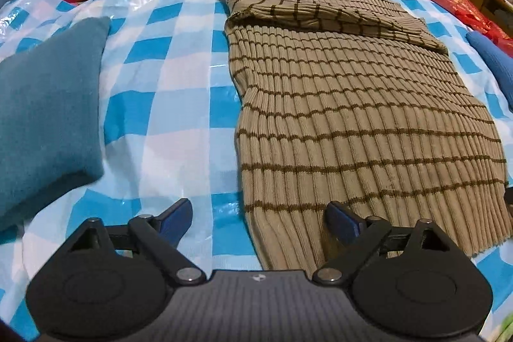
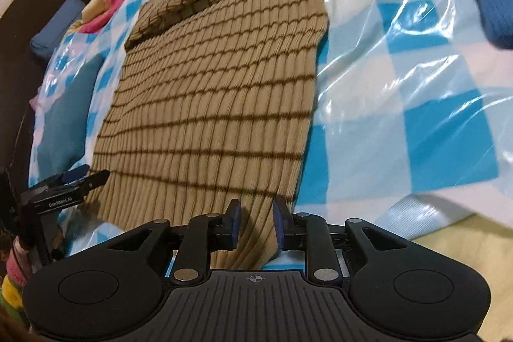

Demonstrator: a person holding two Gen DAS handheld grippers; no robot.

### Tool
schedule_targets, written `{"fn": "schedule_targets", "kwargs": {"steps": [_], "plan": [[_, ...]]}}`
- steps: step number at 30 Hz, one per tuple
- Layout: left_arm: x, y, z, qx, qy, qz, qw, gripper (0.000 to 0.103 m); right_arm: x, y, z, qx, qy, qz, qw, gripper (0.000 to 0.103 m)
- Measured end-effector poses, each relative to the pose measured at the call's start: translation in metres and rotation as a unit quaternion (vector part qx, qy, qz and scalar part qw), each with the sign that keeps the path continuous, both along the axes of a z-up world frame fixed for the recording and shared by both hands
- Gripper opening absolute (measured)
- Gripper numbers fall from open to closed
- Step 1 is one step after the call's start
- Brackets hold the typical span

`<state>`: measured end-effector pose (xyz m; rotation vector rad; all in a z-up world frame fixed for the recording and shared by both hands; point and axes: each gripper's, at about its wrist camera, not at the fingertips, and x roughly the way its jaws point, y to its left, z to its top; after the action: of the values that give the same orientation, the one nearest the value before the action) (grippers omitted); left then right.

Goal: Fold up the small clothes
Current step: 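Grasp the sweater's side edge with the left gripper while the right gripper grasps it too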

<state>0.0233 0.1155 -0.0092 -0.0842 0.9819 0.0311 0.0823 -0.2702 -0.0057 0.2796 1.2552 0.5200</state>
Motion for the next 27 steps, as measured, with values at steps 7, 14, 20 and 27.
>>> {"fn": "schedule_targets", "kwargs": {"steps": [7,14,20,27], "plan": [[0.002,-0.002,0.002,-0.028,0.009,-0.026,0.9992,0.074,-0.003,0.002,-0.005,0.01,0.015,0.009,1.0,0.022],[0.003,0.005,0.003,-0.091,0.013,-0.024,0.9955,0.054,-0.003,-0.004,-0.01,0.029,0.022,-0.002,0.999,0.023],[0.002,-0.002,0.003,-0.088,0.023,-0.037,0.9952,0.036,0.0,-0.013,-0.019,0.067,0.043,-0.032,0.996,0.023],[-0.001,0.009,0.003,-0.166,0.021,-0.028,0.9855,0.02,-0.001,-0.021,-0.022,0.101,0.055,-0.056,0.992,0.01]]}}
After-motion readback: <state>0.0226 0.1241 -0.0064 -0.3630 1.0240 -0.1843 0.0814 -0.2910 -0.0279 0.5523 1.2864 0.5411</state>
